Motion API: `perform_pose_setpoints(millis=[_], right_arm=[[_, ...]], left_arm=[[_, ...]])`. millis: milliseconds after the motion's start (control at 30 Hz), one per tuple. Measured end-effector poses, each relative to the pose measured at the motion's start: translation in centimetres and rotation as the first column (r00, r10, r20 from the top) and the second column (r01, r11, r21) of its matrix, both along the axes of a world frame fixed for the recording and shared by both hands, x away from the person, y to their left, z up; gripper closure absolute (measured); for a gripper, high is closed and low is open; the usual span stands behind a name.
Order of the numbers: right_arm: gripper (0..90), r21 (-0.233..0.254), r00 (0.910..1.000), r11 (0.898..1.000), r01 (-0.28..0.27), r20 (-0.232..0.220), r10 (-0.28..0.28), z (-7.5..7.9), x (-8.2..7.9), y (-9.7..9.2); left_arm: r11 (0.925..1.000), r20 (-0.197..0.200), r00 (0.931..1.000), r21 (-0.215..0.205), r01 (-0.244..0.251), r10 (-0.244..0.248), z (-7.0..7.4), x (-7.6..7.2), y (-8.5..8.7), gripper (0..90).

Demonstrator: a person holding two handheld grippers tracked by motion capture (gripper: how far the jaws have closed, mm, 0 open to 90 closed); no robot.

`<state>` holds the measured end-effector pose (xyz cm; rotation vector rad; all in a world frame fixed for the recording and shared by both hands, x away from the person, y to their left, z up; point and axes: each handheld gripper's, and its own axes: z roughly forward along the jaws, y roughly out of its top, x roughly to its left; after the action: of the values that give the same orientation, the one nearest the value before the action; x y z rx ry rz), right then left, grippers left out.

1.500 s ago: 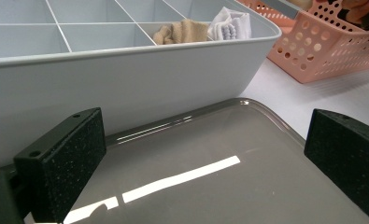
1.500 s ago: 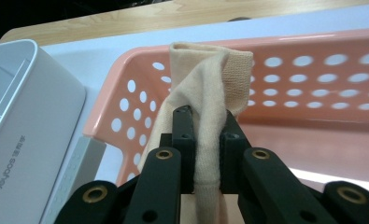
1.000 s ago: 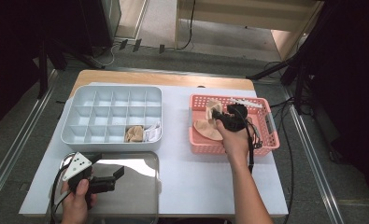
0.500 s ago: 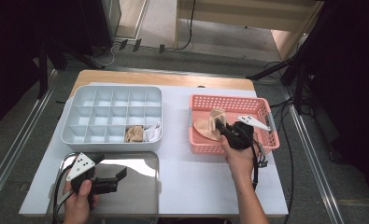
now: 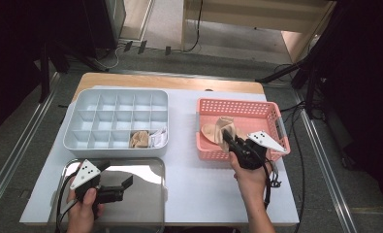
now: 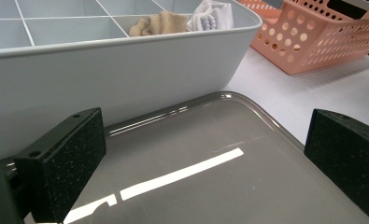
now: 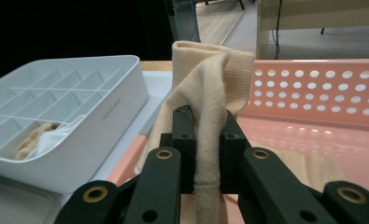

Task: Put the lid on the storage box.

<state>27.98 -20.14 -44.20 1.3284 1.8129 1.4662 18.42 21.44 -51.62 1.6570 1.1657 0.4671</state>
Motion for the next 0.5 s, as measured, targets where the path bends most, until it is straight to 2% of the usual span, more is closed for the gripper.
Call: perform_pose_setpoints(millis=[167,500], right_arm=[[82.0,0.01,0.9999,1.0,-0.012,0.012,0.012,0.0,-1.6,-0.2],[81.8,0.013,0.999,0.999,-0.041,0.018,0.041,-1.1,-5.0,-0.3]], left_arm=[[1.0,-0.001,1.0,0.002,0.008,-0.008,0.1,-0.1,-0.3,0.0],[0.9996,0.0,0.9996,0.005,0.027,-0.027,0.2,-0.3,-1.2,0.0]])
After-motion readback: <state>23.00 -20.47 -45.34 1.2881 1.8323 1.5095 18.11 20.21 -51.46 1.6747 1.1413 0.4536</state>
